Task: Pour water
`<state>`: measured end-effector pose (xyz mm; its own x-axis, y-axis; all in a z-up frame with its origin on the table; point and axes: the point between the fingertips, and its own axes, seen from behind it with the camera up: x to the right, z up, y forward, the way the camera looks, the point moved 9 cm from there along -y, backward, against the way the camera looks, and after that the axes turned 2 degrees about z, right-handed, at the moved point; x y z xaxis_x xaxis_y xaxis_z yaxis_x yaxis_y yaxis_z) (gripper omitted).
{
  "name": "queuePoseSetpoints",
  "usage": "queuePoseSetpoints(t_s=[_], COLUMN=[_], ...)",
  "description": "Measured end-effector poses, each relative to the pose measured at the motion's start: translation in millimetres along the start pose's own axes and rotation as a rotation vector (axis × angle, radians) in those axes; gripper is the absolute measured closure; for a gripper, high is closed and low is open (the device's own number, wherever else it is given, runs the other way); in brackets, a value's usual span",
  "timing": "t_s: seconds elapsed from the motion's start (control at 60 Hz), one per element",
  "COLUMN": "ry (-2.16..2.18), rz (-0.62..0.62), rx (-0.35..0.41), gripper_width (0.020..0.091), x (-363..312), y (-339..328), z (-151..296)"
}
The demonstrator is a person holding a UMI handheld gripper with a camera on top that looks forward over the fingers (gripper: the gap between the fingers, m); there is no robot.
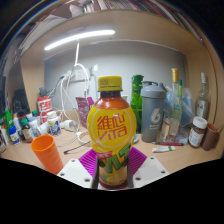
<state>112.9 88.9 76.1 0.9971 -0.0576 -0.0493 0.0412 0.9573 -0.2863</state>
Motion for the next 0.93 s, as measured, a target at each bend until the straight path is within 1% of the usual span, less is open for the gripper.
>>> queuePoseSetpoints(t_s=[0.033,0.083,0.117,0.15,0.183,0.217,0.25,0.267,0.4,0.517,0.533,0.55,0.567,0.85,0.933], ry=[0.002,0.0,0.0,0.002,0.015,0.04,0.067,0.077,0.087,0.066,0.063,0.06,0.057,0.059,0.035], rz=[-0.001,-0.002,-0.001,0.0,-0.005,-0.007,-0.009,-0.011,-0.017,-0.007,-0.005,-0.003,-0.001,-0.004,-0.009], rx=[-0.002,-0.016,-0.036,-0.076,-0.114,-0.132,-0.143,-0.149,-0.189,-0.199,-0.201,-0.202,-0.202,-0.172,-0.148], gripper_width=[0.0686,0.0627,0.0586,0.0539,0.0451,0.0355,0.0283,0.0263,0.0271,0.0272,0.0247,0.0271,0.0269,0.0269,0.0269], x=[0.0,0.2,0.2,1.1,2.1,1.8,0.4,-0.2,-8.6,-26.2,-29.3,-32.6,-35.4,-91.1,-99.7], y=[0.2,-0.3,-1.4,-3.6,-7.9,-14.1,-22.1,-26.6,-74.9,-131.6,-140.8,-150.2,-158.9,-332.3,-375.6], z=[0.2,0.3,0.2,-3.1,-6.4,-8.1,-9.0,-9.7,-13.7,-10.3,-9.6,-8.5,-7.7,17.7,28.8])
